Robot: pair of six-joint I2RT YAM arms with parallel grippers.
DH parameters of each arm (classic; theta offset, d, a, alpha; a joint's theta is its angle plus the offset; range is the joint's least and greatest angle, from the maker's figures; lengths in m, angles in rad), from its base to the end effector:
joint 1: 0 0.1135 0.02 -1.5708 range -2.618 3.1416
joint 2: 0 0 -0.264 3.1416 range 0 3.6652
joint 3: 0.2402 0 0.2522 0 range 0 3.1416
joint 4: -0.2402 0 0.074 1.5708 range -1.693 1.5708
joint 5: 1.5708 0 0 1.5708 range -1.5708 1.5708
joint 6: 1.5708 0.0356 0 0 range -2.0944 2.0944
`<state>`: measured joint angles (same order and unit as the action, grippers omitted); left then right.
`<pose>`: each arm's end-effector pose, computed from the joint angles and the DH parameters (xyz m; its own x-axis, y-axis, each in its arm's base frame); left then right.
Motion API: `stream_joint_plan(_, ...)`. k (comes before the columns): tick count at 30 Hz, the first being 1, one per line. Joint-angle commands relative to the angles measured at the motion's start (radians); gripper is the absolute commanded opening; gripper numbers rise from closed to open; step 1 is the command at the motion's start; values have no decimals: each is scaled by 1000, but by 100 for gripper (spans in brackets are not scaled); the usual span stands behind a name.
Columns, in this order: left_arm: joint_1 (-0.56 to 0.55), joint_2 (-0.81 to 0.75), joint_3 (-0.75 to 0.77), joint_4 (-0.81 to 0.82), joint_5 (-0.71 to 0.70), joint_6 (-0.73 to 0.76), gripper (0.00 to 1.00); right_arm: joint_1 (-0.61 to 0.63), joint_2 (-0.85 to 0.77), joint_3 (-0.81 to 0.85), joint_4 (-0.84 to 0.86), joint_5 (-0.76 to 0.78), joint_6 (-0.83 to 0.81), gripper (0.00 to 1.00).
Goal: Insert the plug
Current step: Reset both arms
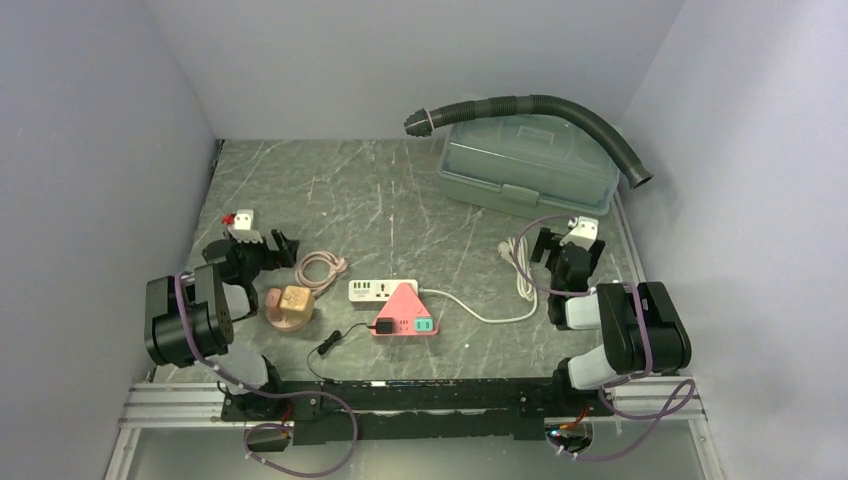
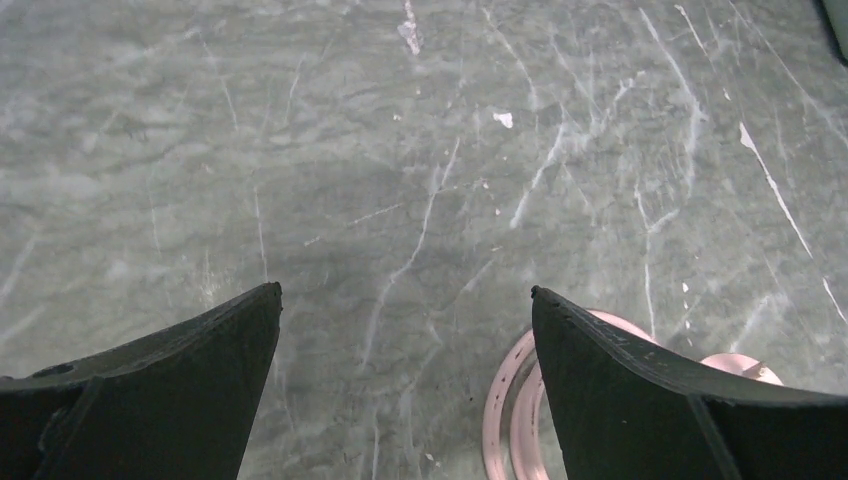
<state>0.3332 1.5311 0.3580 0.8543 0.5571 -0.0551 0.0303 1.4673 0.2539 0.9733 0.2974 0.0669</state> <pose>0.2506 0.0668 0.1420 -0.3066 -0.1556 -0.9390 0.1803 0.9592 -0.2178 0.2398 -0.0032 0.1419 -0.2201 0.0573 -0.9738 0.2709 0.9626 -0.0046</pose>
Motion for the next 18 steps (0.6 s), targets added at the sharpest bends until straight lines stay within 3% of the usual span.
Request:
stream_joint_plan(1, -24, 43, -31, 185, -70, -60, 100, -6, -2, -42, 192, 49, 29, 100)
stream_joint_plan(4, -102, 65, 34, 104, -193, -7, 100, -6, 14, 6, 114, 59, 29, 100)
stream_joint_plan(6, -188, 73, 117, -79, -319, 57, 100, -6, 17, 7, 116, 57, 30, 100)
stream_joint_plan(7, -216, 75, 121, -89, -361, 82, 100, -6, 15, 8, 111, 57, 30, 100)
stream_joint_plan(9, -222, 79, 81, -20, -373, 79, 100, -6, 13, 5, 116, 57, 29, 100)
stream_joint_plan(11, -200, 110, 17, 158, -321, 64, 100, -6, 10, -4, 130, 59, 21, 100)
stream_joint_plan(13, -197, 87, 45, 45, -298, 80, 100, -6, 9, -4, 129, 61, 21, 100)
stream_joint_plan(18, -197, 99, 33, 114, -298, 73, 100, -6, 5, -7, 133, 62, 19, 100)
